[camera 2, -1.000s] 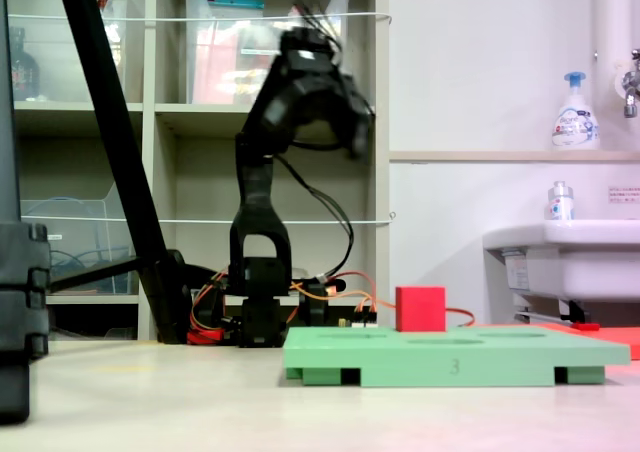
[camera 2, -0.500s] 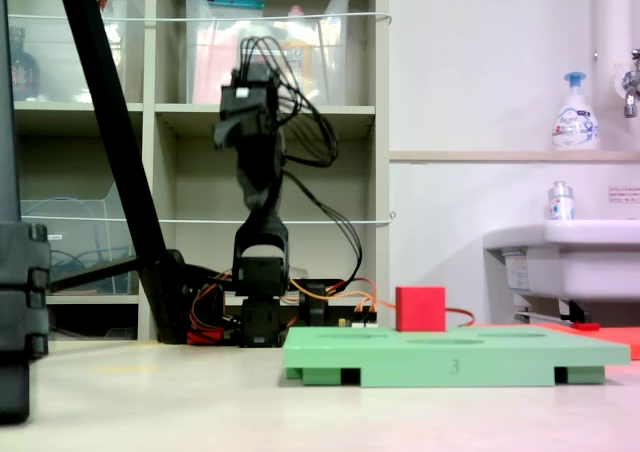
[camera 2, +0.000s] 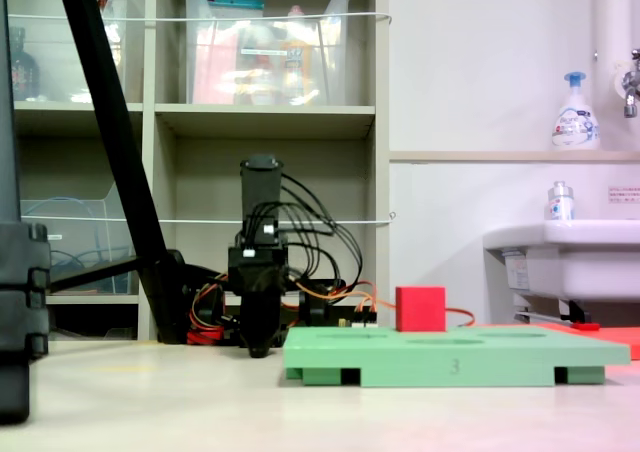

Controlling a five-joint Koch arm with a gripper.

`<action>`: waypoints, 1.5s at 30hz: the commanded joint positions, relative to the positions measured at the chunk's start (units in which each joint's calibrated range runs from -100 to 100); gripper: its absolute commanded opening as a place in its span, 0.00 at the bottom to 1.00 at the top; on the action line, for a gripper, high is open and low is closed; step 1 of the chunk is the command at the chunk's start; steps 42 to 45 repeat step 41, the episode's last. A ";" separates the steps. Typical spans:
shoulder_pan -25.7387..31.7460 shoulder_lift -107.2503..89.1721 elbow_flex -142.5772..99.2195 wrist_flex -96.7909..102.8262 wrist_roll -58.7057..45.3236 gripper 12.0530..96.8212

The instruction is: Put the square block into the corresponding hole

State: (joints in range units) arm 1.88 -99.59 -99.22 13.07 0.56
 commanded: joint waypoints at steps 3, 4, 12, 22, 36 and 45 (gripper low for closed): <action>-0.39 -0.41 -0.78 -1.27 -1.22 0.48; -0.49 -0.41 -0.78 -3.39 -1.17 0.48; -0.88 -0.41 -0.78 -11.48 -1.12 0.46; -0.93 -0.41 -0.78 -11.10 -1.07 0.45; -0.93 -0.41 -0.78 -11.10 -1.07 0.45; -0.93 -0.41 -0.78 -11.10 -1.07 0.45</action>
